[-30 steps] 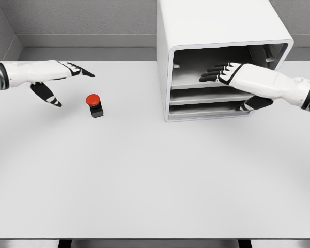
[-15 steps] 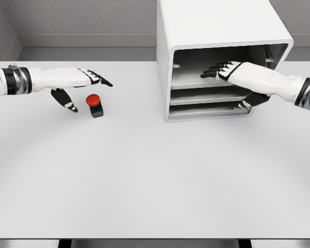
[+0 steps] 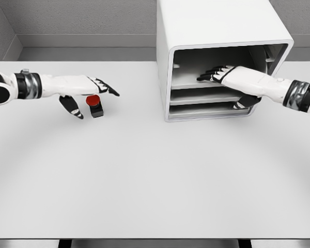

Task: Slide open multi-storey tabletop storage cabinets and put open load switch and slide close multi-storey tabletop storage cabinets

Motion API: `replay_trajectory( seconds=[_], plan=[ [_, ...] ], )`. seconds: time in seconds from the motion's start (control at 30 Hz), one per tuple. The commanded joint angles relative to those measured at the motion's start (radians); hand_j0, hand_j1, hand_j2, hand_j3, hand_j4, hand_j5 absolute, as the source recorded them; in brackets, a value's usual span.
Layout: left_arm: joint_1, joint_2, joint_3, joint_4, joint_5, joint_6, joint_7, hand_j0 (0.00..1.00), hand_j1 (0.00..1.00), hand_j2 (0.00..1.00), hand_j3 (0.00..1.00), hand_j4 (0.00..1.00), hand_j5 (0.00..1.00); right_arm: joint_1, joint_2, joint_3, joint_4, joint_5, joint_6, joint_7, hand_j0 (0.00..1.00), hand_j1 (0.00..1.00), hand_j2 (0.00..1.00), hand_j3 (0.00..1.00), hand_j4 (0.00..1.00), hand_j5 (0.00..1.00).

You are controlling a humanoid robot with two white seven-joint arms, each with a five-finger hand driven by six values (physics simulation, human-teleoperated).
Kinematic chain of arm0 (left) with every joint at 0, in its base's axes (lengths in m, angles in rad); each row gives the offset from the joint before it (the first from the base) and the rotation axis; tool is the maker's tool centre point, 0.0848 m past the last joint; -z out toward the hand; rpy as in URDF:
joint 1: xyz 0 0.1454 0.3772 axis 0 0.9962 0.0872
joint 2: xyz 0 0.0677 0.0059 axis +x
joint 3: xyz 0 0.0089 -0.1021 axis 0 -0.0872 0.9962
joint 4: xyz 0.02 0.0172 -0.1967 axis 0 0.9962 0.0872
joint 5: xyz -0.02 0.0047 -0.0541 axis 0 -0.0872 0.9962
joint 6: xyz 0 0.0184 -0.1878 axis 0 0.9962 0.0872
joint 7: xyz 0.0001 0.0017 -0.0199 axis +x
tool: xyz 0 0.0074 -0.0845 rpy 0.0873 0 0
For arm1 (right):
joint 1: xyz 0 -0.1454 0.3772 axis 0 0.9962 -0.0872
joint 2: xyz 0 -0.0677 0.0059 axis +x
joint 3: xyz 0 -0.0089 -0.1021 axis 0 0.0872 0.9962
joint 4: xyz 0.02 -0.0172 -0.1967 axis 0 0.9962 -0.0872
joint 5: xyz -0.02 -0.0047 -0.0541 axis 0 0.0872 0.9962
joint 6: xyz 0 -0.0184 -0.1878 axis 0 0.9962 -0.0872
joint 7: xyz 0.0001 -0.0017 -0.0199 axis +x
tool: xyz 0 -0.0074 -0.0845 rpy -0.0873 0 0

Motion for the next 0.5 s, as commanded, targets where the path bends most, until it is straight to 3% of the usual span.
replay_trajectory(
  seconds=[0.0, 0.07, 0.13, 0.33, 0.47],
  plan=[
    [0.000, -0.009, -0.009, 0.002, 0.006, 0.002, 0.001, 1.00, 1.00, 1.00, 1.00, 1.00, 1.00, 0.000, 0.002, 0.000, 0.003, 0.020, 0.002, 0.001, 1.00, 1.00, 1.00, 1.00, 1.00, 1.00],
    [0.000, -0.009, -0.009, 0.005, 0.004, 0.002, 0.001, 1.00, 1.00, 1.00, 1.00, 1.00, 1.00, 0.002, 0.002, 0.000, 0.005, 0.023, 0.002, -0.001, 1.00, 1.00, 1.00, 1.00, 1.00, 1.00],
    [0.000, -0.007, -0.010, 0.010, 0.004, 0.002, 0.001, 0.91, 0.91, 0.91, 0.91, 0.91, 0.91, 0.006, 0.002, 0.000, 0.005, 0.023, 0.002, -0.001, 1.00, 1.00, 1.00, 1.00, 1.00, 1.00],
    [-0.005, -0.012, -0.010, 0.050, -0.011, 0.002, 0.001, 0.87, 0.87, 0.87, 0.87, 0.87, 0.87, 0.021, 0.011, -0.004, -0.006, 0.015, 0.002, -0.002, 1.00, 1.00, 1.00, 1.00, 1.00, 1.00],
    [-0.006, -0.032, -0.023, 0.060, -0.011, 0.002, 0.001, 0.85, 0.85, 0.85, 0.85, 0.85, 0.85, 0.044, -0.006, -0.006, -0.081, 0.009, 0.002, -0.004, 1.00, 1.00, 1.00, 1.00, 1.00, 1.00]
  ],
)
